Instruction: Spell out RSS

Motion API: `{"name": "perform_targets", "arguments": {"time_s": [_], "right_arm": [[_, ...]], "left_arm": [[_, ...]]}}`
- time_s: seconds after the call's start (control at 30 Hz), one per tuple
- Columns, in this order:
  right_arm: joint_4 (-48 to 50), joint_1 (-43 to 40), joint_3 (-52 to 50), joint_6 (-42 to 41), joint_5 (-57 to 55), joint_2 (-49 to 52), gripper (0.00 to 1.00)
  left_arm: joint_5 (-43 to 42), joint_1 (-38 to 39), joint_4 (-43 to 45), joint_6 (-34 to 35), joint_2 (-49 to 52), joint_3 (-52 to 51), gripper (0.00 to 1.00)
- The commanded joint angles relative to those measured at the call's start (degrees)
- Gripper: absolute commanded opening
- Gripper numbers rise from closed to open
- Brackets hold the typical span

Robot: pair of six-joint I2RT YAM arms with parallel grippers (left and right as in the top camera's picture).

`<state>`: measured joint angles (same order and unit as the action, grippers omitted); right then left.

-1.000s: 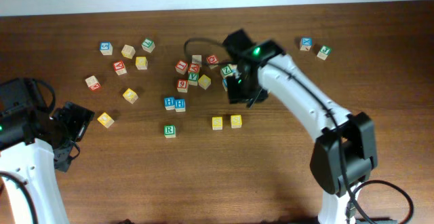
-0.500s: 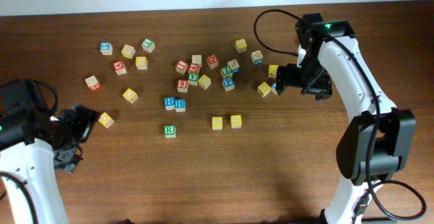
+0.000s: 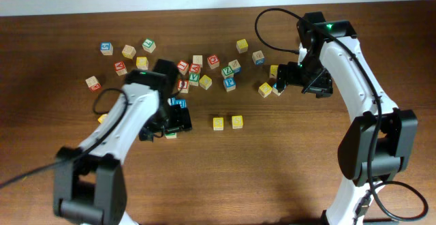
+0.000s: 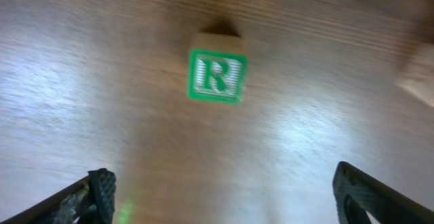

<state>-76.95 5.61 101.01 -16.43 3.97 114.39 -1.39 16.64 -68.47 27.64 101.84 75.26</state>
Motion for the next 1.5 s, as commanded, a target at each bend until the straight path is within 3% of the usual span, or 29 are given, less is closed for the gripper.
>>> {"name": "perform_targets", "arguments": {"time_s": [0.0, 0.07, 0.17, 0.2, 0.27, 0.33, 0.47, 0.77, 0.93, 1.03, 1.2, 1.4, 1.47], "right_arm": [[-0.22, 0.0, -0.52, 0.13, -0.31, -0.55, 0.98], [-0.2, 0.0, -0.52, 0.13, -0.28, -0.55, 0.98], [-0.2, 0.0, -0.52, 0.13, -0.31, -0.55, 0.98], [-0.2, 0.0, -0.52, 0.13, -0.31, -0.55, 0.98], [-0.22, 0.0, -0.52, 0.13, -0.28, -0.55, 0.98], [-0.24, 0.0, -0.52, 0.13, -0.31, -0.55, 0.98], [-0.26, 0.0, -0.52, 0.13, -0.31, -0.55, 0.98], [-0.22, 0.0, -0.52, 0.13, -0.28, -0.55, 0.98], [-0.22, 0.0, -0.52, 0.13, -0.28, -0.55, 0.98], [-0.22, 0.0, -0.52, 0.13, -0.22, -0.55, 0.98], [-0.17, 0.0, -0.52, 0.13, -0.07, -0.55, 0.98], [-0.15, 0.0, -0.52, 0.13, -0.07, -0.55, 0.98], [-0.15, 0.0, -0.52, 0.11, 0.28, -0.55, 0.98]], "left_arm": [[9.88, 1.05, 2.16, 1.38, 4.85, -0.17, 0.99], [9.73, 0.7, 4.98, -3.58, 6.78, -0.22, 0.98], [9.29, 0.72, 5.97, -4.17, 7.96, -0.22, 0.88], [9.33, 0.72, 6.75, -4.17, 8.11, -0.22, 0.77], [9.35, 0.66, 8.24, -4.2, 8.2, -0.22, 0.69], [9.16, 0.46, 8.31, -4.2, 8.2, -0.24, 0.68], [7.63, 0.44, 9.01, -4.87, 8.2, -2.51, 0.77], [1.11, -2.8, 12.96, -8.09, 8.2, -5.07, 0.75], [1.09, -2.05, 15.52, -8.04, 8.2, -6.82, 0.51], [1.14, -2.05, 17.92, -8.02, 8.2, -8.61, 0.48], [1.16, -2.05, 18.95, -8.02, 8.2, -8.63, 0.3], [0.7, -2.01, 19.34, -8.04, 8.2, -8.57, 0.24], [-3.63, -2.01, 19.17, -8.04, 8.17, -8.46, 0.21]]}}
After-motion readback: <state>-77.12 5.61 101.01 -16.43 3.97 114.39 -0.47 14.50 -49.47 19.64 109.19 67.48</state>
